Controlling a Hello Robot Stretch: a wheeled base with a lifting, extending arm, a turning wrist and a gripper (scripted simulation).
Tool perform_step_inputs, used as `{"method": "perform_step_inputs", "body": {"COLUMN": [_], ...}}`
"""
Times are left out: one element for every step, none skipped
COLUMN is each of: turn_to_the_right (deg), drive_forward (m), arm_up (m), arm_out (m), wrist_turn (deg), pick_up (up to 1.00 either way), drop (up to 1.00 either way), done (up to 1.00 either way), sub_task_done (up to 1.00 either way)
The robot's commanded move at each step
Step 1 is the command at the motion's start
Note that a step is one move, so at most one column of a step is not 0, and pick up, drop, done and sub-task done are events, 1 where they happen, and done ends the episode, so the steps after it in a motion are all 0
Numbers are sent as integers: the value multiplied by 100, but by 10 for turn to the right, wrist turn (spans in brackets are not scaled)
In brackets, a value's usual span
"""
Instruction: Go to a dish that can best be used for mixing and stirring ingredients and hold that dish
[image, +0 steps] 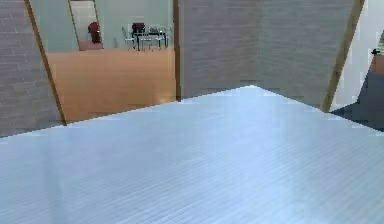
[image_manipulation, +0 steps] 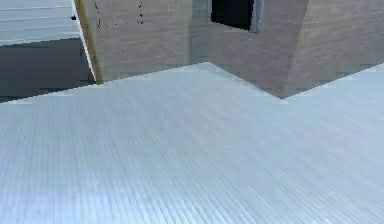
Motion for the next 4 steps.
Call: {"method": "perform_step_inputs", "body": {"turn_to_the_right": [450, 450, 450, 150], "drive_forward": [0, 0, 0, 0], "arm_up": [0, 0, 0, 0], "arm_out": [0, 0, 0, 0], "wrist_turn": [0, 0, 0, 0], "pick_up": [0, 0, 0, 0], "drop": [0, 0, 0, 0], "done": [0, 0, 0, 0], "sub_task_done": [0, 0, 0, 0]}}
